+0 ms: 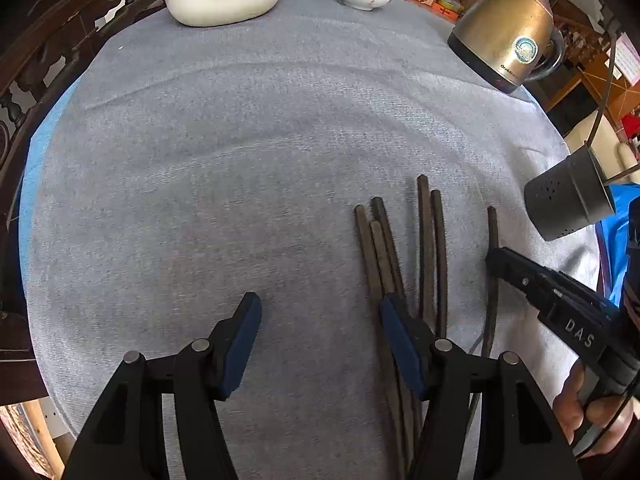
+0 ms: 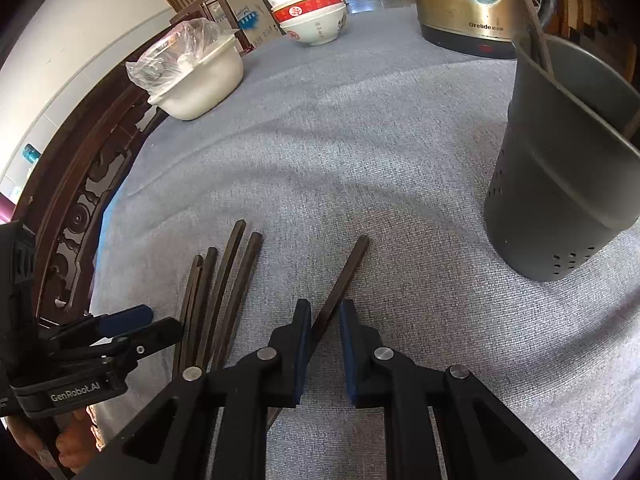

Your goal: Organize utensils

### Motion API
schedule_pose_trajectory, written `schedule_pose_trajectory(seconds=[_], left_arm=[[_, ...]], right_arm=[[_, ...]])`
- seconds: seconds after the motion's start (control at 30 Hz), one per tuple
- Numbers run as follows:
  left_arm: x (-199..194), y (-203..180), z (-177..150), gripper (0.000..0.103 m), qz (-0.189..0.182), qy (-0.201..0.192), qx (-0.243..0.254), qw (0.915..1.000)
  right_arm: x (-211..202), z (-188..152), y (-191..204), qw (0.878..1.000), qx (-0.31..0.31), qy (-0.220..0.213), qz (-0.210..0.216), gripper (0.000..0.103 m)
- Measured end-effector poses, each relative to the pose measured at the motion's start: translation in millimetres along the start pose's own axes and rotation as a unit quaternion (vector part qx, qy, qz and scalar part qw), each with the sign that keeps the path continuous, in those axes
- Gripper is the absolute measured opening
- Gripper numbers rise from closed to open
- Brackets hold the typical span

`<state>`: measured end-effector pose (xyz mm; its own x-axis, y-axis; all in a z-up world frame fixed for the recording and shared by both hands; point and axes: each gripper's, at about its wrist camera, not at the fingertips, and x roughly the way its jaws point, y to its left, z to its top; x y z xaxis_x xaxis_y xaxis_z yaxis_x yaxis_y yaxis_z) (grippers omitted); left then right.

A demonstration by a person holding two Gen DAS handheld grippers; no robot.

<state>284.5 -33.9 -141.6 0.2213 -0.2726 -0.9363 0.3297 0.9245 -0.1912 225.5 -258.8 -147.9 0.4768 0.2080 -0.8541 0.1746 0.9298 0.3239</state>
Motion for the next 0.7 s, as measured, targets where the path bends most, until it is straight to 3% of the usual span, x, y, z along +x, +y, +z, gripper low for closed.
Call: schedule_pose_trajectory(seconds=[0.2,0.27,0.5,0.7], left_arm=[[-6.7,16.8,-7.4,0.064,0.02,0.0,-0.012,0.9997],[-8.8,20.6,-6.2,0.064,0.009,0.002,-0.021,0.9997],[0.6,-5.6,-0.6,0.064,0.009,0.006,0.003,0.9999],[1.3,-5.2,-1.1,0.064,0.021,-0.001,0.004,0.9998]], right_arm=[[0.6,-0.9,-0.4,1.0,-0.002,-0.003,0.001,0.016],[0.8,-1.1,1.2,1.0,-0.004,-0.005,-0.001,0.017],[0.4,-1.1,0.4,1.0,-0.005,-0.005,0.004,0.017],[0.2,-1.5,-0.3,1.0,-0.006,-0.007,0.005,0.017]])
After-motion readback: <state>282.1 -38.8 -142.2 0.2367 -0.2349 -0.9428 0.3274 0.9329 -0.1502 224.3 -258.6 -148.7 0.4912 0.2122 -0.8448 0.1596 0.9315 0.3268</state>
